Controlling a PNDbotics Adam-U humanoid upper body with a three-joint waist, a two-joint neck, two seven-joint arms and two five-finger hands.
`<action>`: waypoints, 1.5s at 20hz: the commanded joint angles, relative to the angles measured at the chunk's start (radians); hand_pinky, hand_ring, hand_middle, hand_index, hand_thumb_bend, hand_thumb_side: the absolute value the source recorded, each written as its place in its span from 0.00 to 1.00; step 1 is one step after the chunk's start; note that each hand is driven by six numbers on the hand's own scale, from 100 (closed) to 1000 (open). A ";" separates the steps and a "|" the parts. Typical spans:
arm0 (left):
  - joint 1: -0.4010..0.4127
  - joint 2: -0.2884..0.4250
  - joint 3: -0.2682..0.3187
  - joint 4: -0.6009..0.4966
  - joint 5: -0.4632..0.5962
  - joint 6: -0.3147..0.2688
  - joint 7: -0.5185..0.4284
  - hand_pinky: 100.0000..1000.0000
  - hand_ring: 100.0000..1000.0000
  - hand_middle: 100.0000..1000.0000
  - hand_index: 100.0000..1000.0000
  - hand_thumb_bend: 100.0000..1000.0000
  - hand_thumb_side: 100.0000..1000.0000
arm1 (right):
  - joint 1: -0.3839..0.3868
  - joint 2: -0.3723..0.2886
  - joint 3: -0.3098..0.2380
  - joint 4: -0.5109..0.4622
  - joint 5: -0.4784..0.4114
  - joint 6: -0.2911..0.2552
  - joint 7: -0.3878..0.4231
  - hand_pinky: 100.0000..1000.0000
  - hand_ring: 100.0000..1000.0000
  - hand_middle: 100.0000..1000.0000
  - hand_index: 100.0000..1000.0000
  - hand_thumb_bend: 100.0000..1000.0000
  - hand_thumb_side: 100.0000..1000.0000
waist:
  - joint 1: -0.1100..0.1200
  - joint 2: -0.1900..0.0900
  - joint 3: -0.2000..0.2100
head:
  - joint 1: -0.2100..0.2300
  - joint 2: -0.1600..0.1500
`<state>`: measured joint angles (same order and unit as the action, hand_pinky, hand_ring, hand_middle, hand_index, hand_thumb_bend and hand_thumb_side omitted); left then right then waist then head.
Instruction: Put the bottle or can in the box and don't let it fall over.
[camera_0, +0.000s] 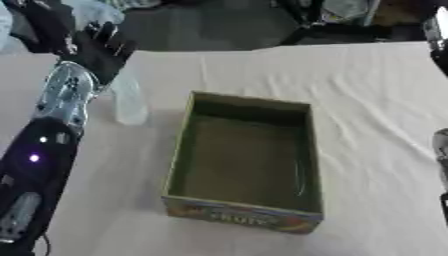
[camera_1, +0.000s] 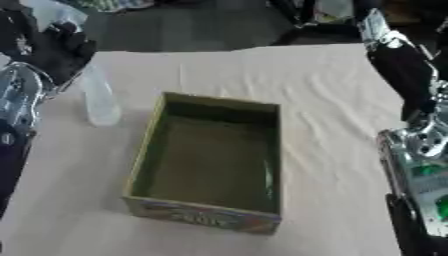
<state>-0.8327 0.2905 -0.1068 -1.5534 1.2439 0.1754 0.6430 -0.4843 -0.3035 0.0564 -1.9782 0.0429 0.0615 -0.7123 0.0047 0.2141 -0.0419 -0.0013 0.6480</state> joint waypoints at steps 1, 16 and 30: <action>-0.035 0.025 0.009 -0.054 -0.001 -0.008 -0.022 0.00 0.00 0.14 0.97 0.83 1.00 | -0.016 -0.010 -0.001 -0.022 -0.006 -0.002 0.005 0.81 0.56 0.77 0.78 0.65 0.08 | 0.001 -0.018 -0.001 | 0.002 -0.009; -0.111 -0.023 -0.100 -0.385 0.076 0.120 -0.001 0.00 0.00 0.19 0.99 0.84 1.00 | -0.008 -0.006 -0.049 -0.022 -0.001 -0.003 -0.092 0.82 0.57 0.78 0.78 0.64 0.10 | 0.004 -0.029 -0.007 | 0.012 0.003; -0.115 -0.129 -0.207 -0.444 0.115 0.225 0.049 0.00 0.00 0.19 0.99 0.81 1.00 | -0.014 0.006 -0.057 -0.022 -0.013 0.035 -0.147 0.82 0.57 0.78 0.78 0.64 0.09 | 0.006 -0.028 -0.021 | -0.025 0.020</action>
<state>-0.9322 0.1659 -0.3114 -1.9769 1.3579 0.3852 0.6869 -0.4835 -0.2869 0.0064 -1.9782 0.0356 0.0963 -0.8545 0.0124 0.2074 -0.0617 -0.0218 0.6660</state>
